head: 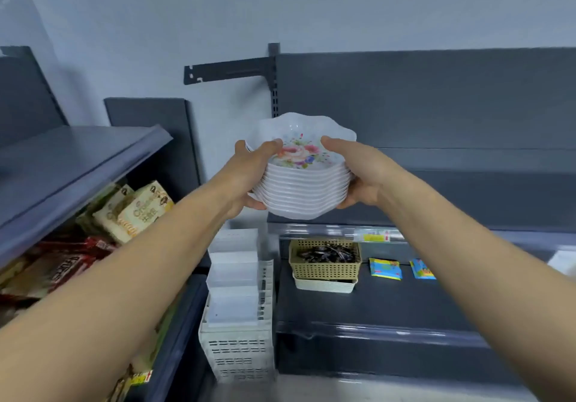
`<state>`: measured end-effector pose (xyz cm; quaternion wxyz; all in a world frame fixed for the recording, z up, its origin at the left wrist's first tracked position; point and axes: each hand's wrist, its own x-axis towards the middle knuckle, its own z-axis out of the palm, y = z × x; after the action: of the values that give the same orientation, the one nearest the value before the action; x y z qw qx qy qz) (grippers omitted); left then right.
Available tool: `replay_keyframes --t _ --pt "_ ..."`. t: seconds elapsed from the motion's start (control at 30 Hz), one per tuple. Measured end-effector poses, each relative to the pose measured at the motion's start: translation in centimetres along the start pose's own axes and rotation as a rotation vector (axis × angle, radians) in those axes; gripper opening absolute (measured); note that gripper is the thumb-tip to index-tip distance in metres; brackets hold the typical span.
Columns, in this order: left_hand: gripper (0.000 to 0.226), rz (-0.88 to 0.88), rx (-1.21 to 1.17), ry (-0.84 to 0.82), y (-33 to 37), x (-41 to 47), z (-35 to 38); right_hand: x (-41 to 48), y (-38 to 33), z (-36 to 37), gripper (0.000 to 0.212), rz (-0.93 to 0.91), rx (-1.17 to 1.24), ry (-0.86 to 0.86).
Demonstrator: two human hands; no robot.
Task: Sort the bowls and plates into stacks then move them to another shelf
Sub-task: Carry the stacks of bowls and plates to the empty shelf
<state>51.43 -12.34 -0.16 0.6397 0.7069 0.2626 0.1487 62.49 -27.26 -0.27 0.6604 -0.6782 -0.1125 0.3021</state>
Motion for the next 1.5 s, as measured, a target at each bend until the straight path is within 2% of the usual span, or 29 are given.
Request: replay_keyframes --t 0.1,0.23,0.5,0.83,0.93,1.03,1.13,1.27,1.5 --pt "0.049 0.013 0.013 -0.066 0.5 1.3 5.7 0.3 0.0 -5.7 0.032 -0.005 0.016 0.061" --pt "0.053 0.019 -0.004 -0.138 1.6 2.9 13.5 0.9 -0.2 -13.5 0.025 -0.017 0.037 0.118" --pt "0.040 0.040 0.010 -0.295 3.3 5.7 26.5 1.2 -0.1 -26.4 0.020 -0.042 0.100 0.272" --pt "0.051 0.067 0.030 -0.580 4.9 11.1 41.0 1.6 -0.1 -38.9 0.036 -0.059 0.160 0.546" --pt "0.054 0.080 0.047 -0.659 5.5 12.7 44.9 1.8 -0.3 -42.1 0.033 -0.067 0.161 0.634" --pt "0.051 0.087 0.067 -0.730 6.0 13.8 48.9 1.7 -0.3 -45.4 0.021 -0.074 0.174 0.708" --pt "0.047 0.083 0.076 -0.776 6.4 14.1 53.0 1.4 -0.1 -48.9 0.018 -0.060 0.200 0.754" --pt "0.046 0.076 0.074 -0.810 6.9 14.2 58.9 1.3 -0.1 -54.7 0.025 -0.037 0.205 0.786" --pt "0.049 0.068 0.034 -0.755 7.5 13.3 70.7 1.0 -0.4 -67.0 0.037 -0.039 0.164 0.761"
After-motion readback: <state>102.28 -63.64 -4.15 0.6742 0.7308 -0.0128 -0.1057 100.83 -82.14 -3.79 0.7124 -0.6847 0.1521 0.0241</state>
